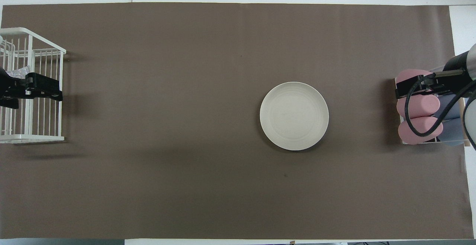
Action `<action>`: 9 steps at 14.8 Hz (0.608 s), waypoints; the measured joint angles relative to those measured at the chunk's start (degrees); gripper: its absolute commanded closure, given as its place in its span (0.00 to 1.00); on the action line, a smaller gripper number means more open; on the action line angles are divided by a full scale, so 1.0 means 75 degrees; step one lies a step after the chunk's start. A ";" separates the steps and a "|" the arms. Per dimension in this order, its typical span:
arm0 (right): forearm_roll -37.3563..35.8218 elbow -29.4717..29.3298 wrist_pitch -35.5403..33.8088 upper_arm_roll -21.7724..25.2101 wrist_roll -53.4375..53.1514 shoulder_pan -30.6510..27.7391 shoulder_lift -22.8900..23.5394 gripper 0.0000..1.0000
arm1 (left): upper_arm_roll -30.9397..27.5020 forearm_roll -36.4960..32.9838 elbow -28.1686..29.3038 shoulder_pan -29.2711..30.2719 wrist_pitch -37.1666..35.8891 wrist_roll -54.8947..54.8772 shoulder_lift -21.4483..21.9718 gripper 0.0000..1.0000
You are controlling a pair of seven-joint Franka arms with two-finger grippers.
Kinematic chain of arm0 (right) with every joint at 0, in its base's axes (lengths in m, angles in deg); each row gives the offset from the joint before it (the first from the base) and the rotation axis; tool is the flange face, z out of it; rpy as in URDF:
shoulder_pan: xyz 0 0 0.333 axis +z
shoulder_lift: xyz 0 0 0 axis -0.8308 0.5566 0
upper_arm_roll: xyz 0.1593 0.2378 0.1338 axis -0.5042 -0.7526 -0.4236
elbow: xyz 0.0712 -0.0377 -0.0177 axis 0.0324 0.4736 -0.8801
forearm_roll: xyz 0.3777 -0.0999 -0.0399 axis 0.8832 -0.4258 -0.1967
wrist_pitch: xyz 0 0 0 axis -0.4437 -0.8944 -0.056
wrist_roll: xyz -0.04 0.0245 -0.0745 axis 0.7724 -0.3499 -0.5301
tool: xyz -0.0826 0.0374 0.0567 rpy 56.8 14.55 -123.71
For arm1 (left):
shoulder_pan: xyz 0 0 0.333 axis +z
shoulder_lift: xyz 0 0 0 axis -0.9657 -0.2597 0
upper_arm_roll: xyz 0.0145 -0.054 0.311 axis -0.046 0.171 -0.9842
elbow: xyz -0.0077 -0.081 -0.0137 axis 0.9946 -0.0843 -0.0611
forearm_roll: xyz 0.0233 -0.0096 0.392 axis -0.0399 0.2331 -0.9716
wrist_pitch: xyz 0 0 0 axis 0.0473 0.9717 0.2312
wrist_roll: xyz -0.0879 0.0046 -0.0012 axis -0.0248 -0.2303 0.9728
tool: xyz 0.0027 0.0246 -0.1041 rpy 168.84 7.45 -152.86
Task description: Wipe plate with sponge
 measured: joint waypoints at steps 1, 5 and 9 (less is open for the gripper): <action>0.0000 0.0000 -0.0012 0.0000 0.0000 0.0000 0.0000 0.00 | -0.0021 0.0004 0.0000 0.0001 0.0005 -0.0103 -0.0018 0.00; -0.0003 0.0000 -0.0097 0.0011 0.0000 -0.0020 0.0000 0.00 | -0.0037 0.0002 -0.0006 0.0001 0.0051 -0.0166 -0.0030 0.00; -0.0005 0.0000 -0.0107 0.0129 0.0000 -0.0031 0.0000 0.00 | -0.0055 0.0002 -0.0008 0.0003 0.0123 -0.0166 -0.0031 0.00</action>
